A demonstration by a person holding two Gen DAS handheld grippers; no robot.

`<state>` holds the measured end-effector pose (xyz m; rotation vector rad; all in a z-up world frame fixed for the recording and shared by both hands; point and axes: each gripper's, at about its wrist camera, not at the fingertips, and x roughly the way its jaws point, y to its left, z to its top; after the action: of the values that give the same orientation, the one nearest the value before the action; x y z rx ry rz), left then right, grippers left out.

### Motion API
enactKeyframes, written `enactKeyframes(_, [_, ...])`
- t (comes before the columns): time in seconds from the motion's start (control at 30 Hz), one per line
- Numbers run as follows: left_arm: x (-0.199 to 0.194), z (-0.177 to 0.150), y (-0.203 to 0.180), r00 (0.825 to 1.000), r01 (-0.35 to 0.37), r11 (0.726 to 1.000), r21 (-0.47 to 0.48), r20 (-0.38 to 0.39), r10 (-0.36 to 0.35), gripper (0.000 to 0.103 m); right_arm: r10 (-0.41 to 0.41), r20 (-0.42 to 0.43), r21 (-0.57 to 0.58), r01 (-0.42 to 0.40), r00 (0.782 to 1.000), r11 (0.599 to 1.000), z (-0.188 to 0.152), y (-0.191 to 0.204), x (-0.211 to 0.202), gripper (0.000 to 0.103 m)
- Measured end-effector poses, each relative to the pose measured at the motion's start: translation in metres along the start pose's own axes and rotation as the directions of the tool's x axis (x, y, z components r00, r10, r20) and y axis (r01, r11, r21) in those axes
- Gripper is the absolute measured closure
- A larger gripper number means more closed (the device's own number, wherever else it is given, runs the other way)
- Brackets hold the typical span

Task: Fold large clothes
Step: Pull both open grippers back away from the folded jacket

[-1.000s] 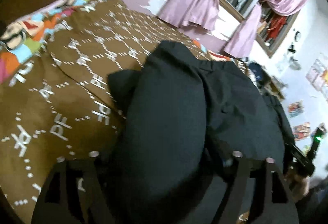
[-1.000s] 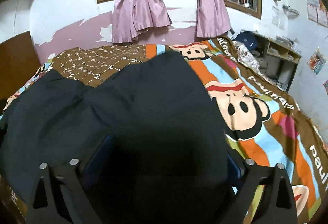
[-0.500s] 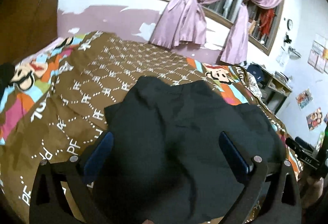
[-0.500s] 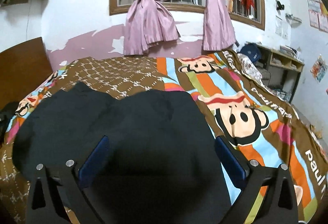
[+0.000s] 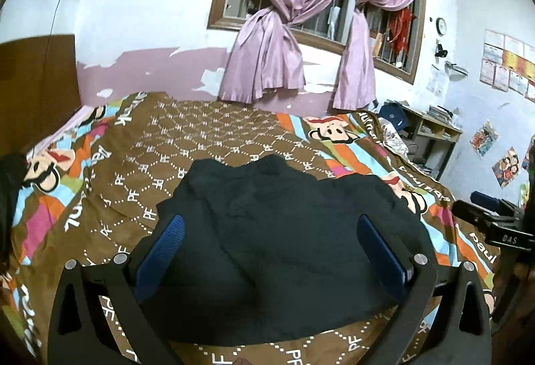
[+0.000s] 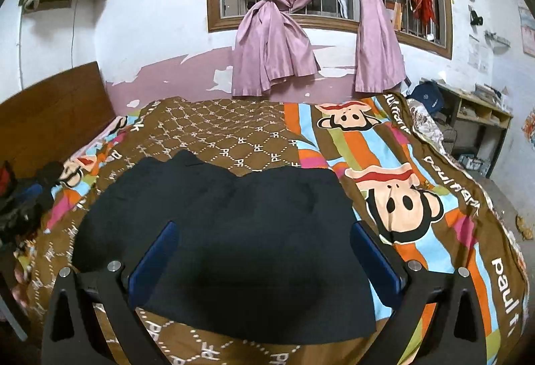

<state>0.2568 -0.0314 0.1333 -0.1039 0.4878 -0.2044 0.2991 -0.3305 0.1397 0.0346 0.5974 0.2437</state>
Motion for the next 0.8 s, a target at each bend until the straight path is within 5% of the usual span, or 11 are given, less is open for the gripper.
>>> enactKeyframes(0.37, [-0.053,0.004,-0.027,0.999,0.002,0.999,0.042,0.041,-0.004,0.002,0.016,0.026,-0.001,-0.016,1.000,1.000,-0.009,0.011,-0.054,0.000])
enactKeyframes(0.8, [-0.108,-0.022,-0.037,0.998,0.042,0.998,0.053,0.046,-0.045,0.002,0.032,0.142,-0.011,-0.031,0.989,0.999,-0.066,0.034,-0.115,0.000])
